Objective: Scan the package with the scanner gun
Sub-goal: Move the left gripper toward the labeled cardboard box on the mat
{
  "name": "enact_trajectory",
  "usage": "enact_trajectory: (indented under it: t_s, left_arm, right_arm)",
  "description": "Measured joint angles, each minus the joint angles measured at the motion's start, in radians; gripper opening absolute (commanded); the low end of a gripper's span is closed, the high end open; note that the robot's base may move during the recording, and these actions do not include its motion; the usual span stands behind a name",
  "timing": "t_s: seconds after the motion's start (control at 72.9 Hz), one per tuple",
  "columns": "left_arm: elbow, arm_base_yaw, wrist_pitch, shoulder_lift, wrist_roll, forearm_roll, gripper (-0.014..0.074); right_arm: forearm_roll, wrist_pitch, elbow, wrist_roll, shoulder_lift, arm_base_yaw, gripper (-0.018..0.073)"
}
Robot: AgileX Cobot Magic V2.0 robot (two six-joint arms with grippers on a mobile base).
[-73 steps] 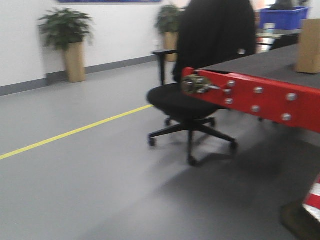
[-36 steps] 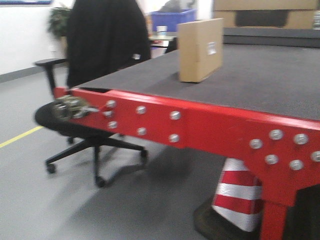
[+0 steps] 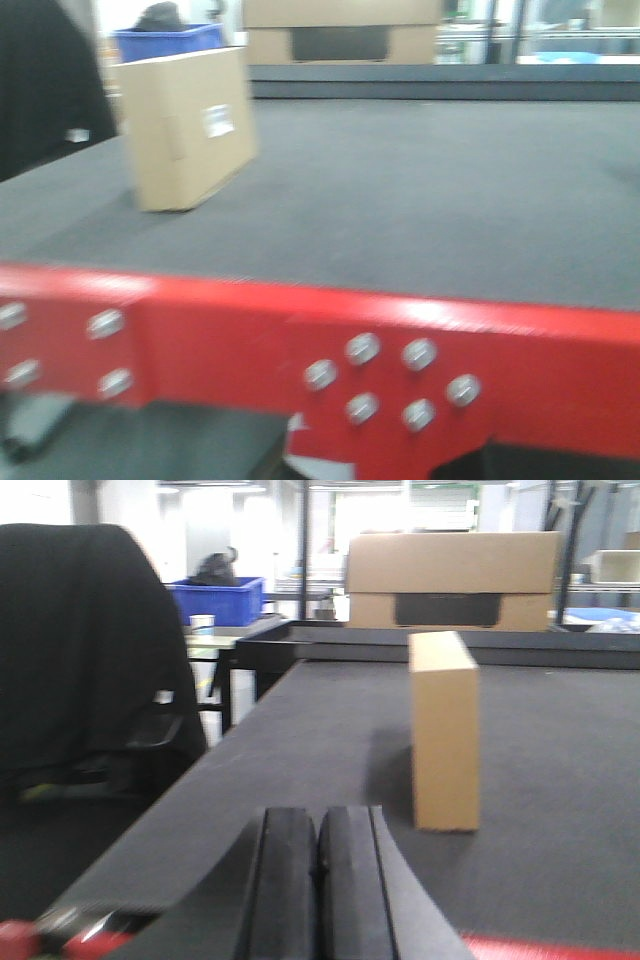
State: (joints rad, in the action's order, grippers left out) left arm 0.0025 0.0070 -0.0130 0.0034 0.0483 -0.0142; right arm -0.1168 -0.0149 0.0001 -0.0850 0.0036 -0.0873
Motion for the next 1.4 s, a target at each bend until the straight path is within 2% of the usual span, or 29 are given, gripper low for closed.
enact_trajectory:
  t_s: [1.4]
  left_arm:
    - [0.0, 0.0, 0.0, 0.0, 0.0, 0.0, -0.0111]
  right_arm:
    - [0.0, 0.0, 0.0, 0.0, 0.0, 0.0, -0.0168]
